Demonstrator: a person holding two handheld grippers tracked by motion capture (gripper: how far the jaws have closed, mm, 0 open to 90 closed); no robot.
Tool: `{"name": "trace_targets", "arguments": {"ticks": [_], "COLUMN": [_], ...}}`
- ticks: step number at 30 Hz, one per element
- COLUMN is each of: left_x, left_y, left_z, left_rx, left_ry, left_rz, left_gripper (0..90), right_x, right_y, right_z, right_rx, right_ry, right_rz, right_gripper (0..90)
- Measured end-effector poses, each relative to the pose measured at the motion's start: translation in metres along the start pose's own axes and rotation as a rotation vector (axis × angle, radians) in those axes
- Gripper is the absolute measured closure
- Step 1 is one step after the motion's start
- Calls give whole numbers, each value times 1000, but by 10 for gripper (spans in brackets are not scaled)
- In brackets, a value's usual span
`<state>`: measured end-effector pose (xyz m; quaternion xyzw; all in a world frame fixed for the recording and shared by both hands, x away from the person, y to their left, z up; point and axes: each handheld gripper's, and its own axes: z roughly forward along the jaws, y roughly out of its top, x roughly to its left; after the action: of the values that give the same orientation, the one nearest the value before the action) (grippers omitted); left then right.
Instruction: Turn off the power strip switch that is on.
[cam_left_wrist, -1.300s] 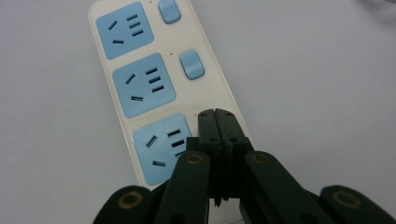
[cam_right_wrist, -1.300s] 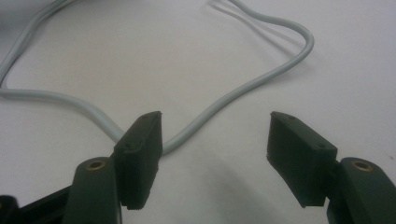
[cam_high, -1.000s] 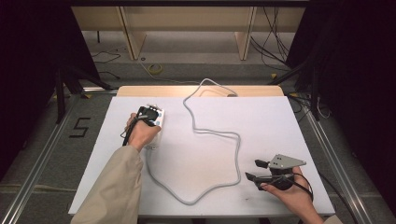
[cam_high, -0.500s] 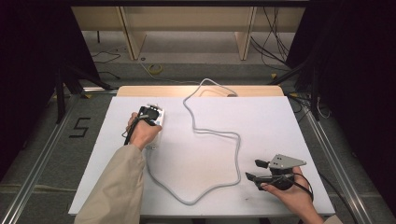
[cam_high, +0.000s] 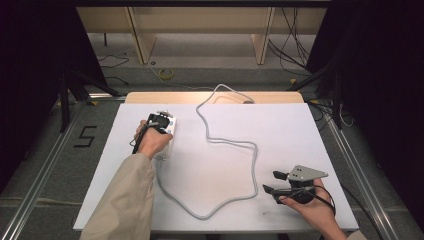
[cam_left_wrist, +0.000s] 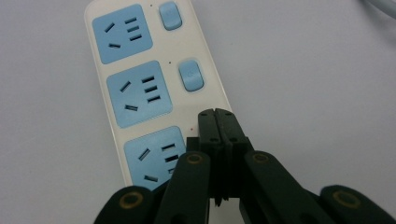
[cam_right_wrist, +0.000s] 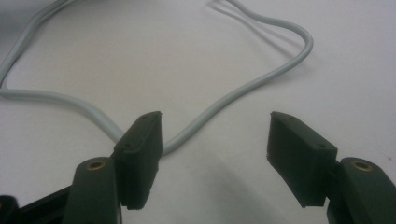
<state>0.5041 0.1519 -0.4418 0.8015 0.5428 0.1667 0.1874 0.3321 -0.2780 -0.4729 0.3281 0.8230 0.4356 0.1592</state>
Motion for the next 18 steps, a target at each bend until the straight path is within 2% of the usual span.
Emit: {"name": "trace_targets", "arguments": {"ticks": [4,13,15,18], "left_x": [-2,-3,-4,-5], "left_y": [2,4,4,5], "left_z": [0,1,1,1], "left_rx": [16,31,39,41], "left_ry": [25,29,36,44], "left_rz": [26,20,35,34], "left_gripper": [898,899,899,899], "right_x": [0,0,0,0], "right_y": [0,0,0,0], "right_z": [0,0,0,0], "right_rx": [0,1,1,3], "right_ry": [-1,0,1,0], "right_rz": [-1,-1,-2,-2], "right_gripper": [366,367,366,366]}}
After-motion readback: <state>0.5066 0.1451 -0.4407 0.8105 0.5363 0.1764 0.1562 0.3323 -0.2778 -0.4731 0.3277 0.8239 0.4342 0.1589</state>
